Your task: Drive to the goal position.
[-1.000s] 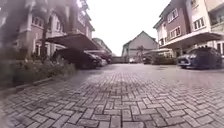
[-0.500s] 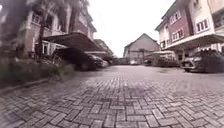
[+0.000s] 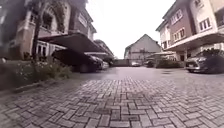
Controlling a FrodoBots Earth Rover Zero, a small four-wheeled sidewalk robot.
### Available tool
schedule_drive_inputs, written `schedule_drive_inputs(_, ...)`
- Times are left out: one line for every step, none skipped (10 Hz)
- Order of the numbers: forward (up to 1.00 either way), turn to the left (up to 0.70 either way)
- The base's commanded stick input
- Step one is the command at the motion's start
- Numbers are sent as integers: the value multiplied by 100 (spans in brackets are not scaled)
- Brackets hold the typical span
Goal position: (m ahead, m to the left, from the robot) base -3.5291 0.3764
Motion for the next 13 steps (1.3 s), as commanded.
schedule_drive_inputs(6, -13)
schedule_drive_inputs(6, -13)
schedule_drive_inputs(6, -13)
schedule_drive_inputs(6, -13)
schedule_drive_inputs(6, -13)
schedule_drive_inputs(6, -13)
schedule_drive_inputs(6, -13)
schedule_drive_inputs(6, -13)
schedule_drive_inputs(6, -13)
schedule_drive_inputs(6, -13)
schedule_drive_inputs(6, -13)
schedule_drive_inputs(6, -13)
schedule_drive_inputs(6, -13)
